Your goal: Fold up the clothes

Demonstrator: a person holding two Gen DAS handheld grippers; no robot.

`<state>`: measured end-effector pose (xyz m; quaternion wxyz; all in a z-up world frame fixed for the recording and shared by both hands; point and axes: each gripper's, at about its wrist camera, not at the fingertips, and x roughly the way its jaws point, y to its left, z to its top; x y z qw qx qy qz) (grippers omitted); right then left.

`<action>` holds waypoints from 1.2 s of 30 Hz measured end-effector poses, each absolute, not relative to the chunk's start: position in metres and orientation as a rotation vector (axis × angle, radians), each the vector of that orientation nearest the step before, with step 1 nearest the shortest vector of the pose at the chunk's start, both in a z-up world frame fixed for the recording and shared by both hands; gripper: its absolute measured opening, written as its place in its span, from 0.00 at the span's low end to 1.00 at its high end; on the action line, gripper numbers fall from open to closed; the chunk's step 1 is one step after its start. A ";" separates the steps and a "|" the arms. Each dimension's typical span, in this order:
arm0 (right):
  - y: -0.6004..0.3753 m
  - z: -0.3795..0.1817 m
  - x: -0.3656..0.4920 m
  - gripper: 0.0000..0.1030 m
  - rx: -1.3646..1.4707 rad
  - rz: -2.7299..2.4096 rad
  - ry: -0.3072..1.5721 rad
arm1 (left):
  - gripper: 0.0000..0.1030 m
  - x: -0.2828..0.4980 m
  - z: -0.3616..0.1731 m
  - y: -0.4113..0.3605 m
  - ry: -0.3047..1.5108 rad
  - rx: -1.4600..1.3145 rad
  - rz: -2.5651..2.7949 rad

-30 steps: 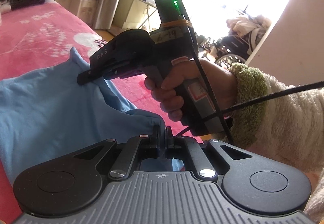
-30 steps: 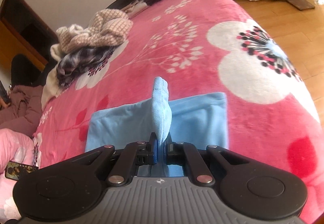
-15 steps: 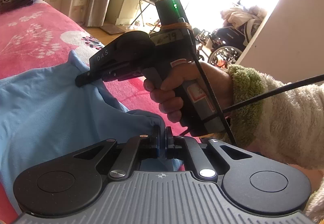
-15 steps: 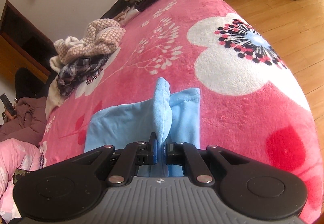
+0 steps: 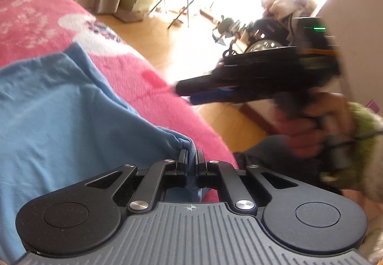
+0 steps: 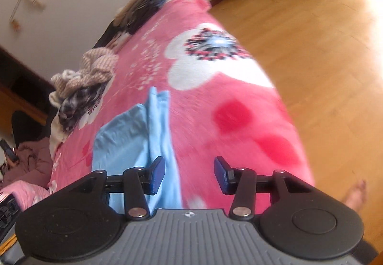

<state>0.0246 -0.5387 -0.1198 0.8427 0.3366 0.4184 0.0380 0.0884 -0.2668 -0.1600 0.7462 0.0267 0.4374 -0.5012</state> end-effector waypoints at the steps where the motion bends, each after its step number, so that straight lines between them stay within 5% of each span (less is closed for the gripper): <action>1: -0.542 -0.118 0.013 0.47 0.725 0.069 0.884 | 0.09 0.089 -0.164 -0.270 0.979 0.065 -1.092; 6: -0.541 -0.118 -0.018 0.47 0.774 0.068 0.899 | 0.44 0.082 -0.153 -0.265 0.959 0.051 -1.108; 8: -0.539 -0.121 -0.024 0.47 0.799 0.082 0.905 | 0.50 0.076 -0.144 -0.259 0.931 0.048 -1.126; 26: -0.495 -0.112 -0.048 0.40 0.746 0.104 0.900 | 0.50 0.018 -0.141 -0.150 0.828 0.479 -0.915; 36: -0.467 -0.098 -0.052 0.38 0.615 0.090 0.926 | 0.50 0.018 -0.155 -0.119 0.833 0.366 -0.750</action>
